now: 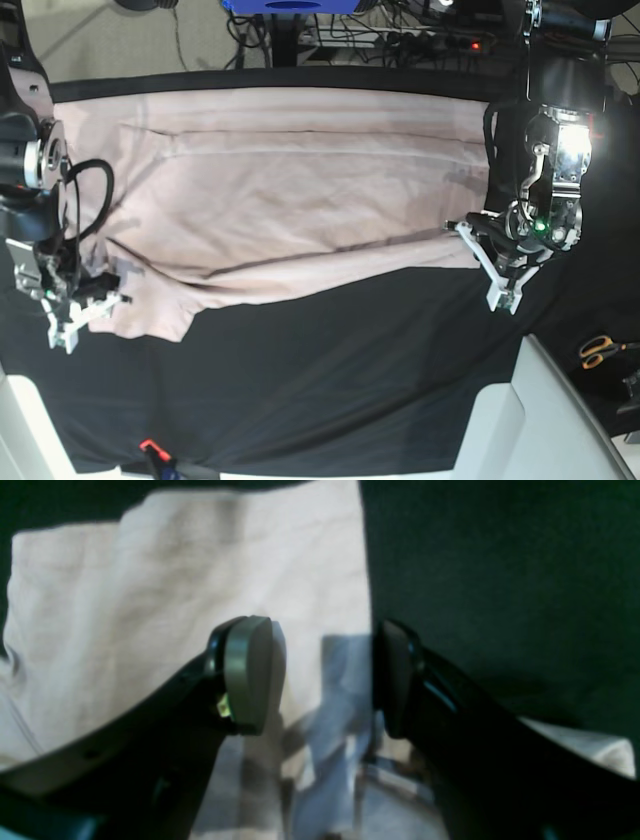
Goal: Fold the T-shirt properly
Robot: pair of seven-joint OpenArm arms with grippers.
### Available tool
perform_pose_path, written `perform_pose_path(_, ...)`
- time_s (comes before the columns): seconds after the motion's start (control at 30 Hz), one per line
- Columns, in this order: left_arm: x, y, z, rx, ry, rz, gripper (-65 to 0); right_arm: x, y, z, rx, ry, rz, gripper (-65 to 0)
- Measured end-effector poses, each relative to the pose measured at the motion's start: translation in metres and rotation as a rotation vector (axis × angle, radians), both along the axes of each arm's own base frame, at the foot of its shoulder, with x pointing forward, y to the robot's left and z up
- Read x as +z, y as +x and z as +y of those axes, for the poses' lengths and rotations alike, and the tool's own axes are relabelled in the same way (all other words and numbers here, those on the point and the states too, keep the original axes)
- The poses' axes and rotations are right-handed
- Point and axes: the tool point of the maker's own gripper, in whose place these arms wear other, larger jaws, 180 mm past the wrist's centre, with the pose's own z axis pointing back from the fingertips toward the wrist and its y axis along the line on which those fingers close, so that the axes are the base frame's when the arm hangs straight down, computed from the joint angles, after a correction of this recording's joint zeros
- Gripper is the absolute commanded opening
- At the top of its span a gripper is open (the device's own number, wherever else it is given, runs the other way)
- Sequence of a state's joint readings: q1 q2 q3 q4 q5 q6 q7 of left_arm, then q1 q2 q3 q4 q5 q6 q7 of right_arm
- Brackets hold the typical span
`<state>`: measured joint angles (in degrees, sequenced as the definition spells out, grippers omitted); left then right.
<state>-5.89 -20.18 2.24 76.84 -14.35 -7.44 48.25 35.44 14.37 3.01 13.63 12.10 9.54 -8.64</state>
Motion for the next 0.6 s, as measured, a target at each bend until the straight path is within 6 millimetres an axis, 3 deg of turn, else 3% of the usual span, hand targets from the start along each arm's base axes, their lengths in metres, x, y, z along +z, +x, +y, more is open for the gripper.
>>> perform_pose_path(0.1,0.001,0.000,0.003,0.000,0.006,0.001,-65.0,-0.001,-0.001,0.000,0.002,0.000,0.003,-37.5)
perform_pose_path(0.23,0.002,0.001,0.005,0.001,0.011,-0.003,-65.0,-0.002,-0.003,-0.002,-0.001,0.000,0.006,-65.0)
perform_pose_path(0.3,0.003,0.002,0.006,0.001,0.013,-0.004,-65.0,-0.002,-0.002,0.000,0.003,0.004,0.005,-62.9)
perform_pose_path(0.47,0.003,0.002,0.006,0.001,0.013,-0.005,-65.0,-0.001,-0.001,0.000,0.002,0.005,0.007,-65.0)
perform_pose_path(0.6,0.004,0.004,0.006,0.001,0.013,-0.009,-65.0,0.010,0.010,0.005,0.090,-0.061,-0.001,-65.0)
